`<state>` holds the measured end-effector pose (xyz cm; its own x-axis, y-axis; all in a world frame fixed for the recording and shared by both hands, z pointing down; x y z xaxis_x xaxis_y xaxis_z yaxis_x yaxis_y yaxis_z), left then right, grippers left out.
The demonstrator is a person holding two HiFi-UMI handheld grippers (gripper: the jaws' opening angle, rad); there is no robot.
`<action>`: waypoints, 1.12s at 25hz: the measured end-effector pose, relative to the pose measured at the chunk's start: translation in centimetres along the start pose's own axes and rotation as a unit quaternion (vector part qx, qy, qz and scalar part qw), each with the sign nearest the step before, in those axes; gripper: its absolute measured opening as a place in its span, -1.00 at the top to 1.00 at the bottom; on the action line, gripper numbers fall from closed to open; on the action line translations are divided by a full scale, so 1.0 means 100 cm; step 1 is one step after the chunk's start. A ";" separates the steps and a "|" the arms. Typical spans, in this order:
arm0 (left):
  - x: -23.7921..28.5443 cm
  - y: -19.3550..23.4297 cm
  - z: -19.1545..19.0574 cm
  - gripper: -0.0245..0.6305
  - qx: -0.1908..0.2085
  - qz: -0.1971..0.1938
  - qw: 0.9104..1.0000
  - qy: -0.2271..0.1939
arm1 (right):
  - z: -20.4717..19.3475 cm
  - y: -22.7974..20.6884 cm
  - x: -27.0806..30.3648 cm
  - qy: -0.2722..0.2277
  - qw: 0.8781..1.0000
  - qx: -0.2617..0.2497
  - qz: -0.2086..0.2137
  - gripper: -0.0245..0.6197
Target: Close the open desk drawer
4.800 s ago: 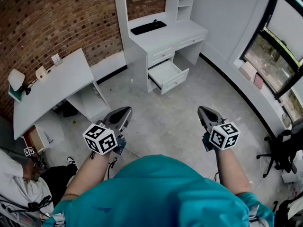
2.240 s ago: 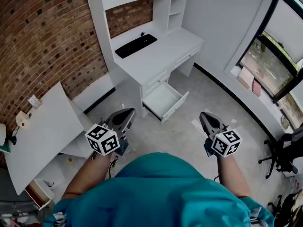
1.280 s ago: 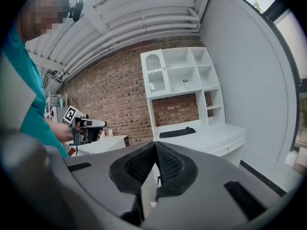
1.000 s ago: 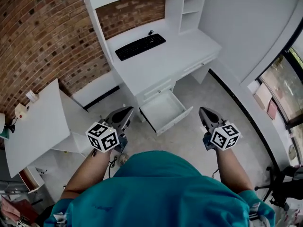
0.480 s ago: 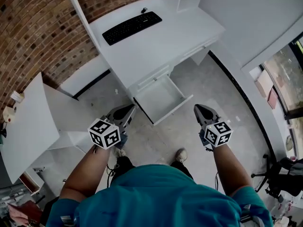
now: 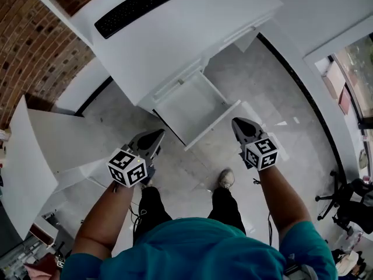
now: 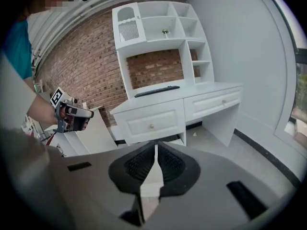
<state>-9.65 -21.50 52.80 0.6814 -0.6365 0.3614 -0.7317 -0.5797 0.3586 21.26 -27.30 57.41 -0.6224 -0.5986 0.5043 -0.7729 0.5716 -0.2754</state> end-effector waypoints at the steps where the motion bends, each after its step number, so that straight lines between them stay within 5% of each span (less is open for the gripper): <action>1: 0.009 0.003 -0.009 0.89 0.000 -0.005 1.000 0.005 | -0.014 -0.005 0.008 0.007 1.000 0.007 0.000 0.85; 18: 0.082 0.042 -0.136 0.89 0.000 -0.057 0.998 0.040 | -0.218 -0.050 0.123 0.112 0.993 0.031 -0.005 0.62; 28: 0.076 0.053 -0.148 0.89 -0.010 -0.064 0.997 0.032 | -0.212 -0.052 0.148 0.080 0.997 0.015 -0.011 0.63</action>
<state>-8.08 -21.88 70.24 0.7698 -0.5231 0.3658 -0.6381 -0.6442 0.4217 18.66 -27.29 83.65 -0.5792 -0.5123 0.6341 -0.7913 0.5402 -0.2864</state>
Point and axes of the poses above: the fingertips, and each gripper's own axes: x forward along the fingers, y to its left, z out of its top, the point moved 6 cm from there along -x, backward along the fingers, and after that the axes turned 6 degrees about x, right-handed, at the moved point
